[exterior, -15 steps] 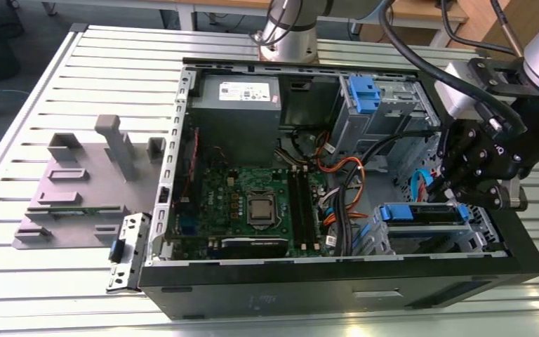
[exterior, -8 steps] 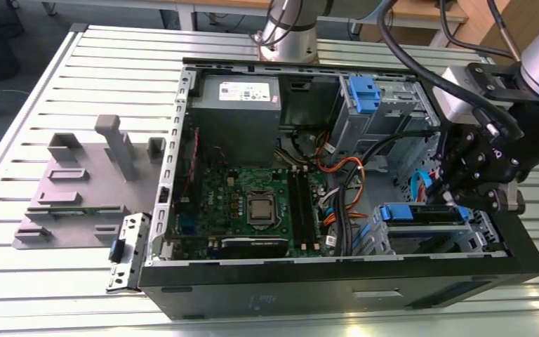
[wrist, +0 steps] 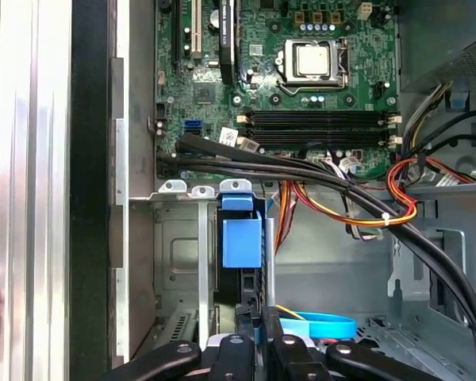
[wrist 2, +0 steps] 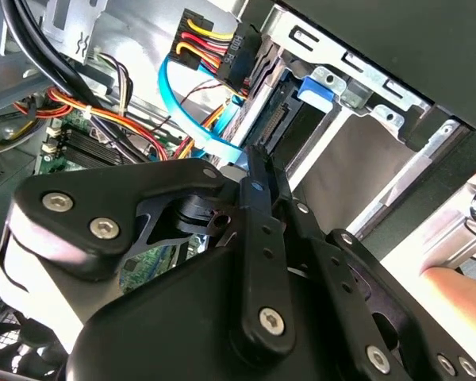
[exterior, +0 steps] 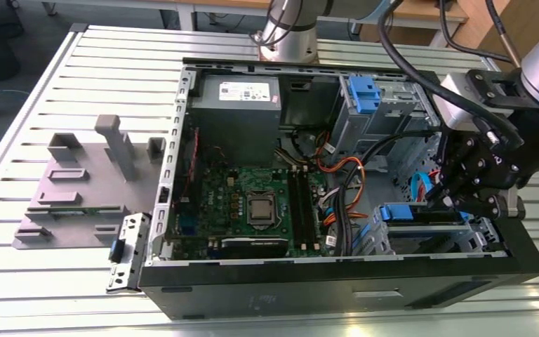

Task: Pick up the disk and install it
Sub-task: 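Insert the first disk wire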

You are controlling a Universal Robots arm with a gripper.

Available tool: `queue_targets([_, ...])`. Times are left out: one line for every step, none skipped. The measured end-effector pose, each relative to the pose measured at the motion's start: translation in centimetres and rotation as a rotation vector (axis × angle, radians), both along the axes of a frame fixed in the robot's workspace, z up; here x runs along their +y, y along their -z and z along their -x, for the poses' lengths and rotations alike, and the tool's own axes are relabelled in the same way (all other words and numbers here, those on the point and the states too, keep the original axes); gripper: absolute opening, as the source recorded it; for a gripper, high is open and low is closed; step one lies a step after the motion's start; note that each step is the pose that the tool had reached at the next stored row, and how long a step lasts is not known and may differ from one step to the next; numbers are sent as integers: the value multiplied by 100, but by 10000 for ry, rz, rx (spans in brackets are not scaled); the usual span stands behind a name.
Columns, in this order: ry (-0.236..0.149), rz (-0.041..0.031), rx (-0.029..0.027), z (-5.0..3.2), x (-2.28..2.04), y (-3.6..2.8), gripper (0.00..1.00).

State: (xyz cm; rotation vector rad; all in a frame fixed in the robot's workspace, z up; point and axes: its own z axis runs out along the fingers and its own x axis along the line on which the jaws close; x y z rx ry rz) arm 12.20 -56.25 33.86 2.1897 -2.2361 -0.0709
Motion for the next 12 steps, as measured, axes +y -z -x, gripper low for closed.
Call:
queue_targets([0, 2, 0, 0, 0, -1, 16])
queue_targets([0, 3, 0, 0, 0, 0, 16])
queue_targets([0, 3, 0, 0, 0, 2, 16])
queue_targets([1, -2, 0, 0, 0, 10, 16])
queue_targets([0, -1, 0, 0, 0, 18, 16])
queue_targets([-1, 1, 0, 1, 0, 18, 16])
queue_targets([0, 2, 0, 1, 0, 18, 16])
queue_targets([0, 2, 0, 1, 0, 18, 16])
queue_targets([1, 1, 0, 4, 0, 19, 16])
queue_targets([2, 0, 0, 7, 0, 21, 16])
queue_targets([0, 1, 0, 7, 0, 21, 16])
queue_targets([0, 1, 0, 7, 0, 24, 16])
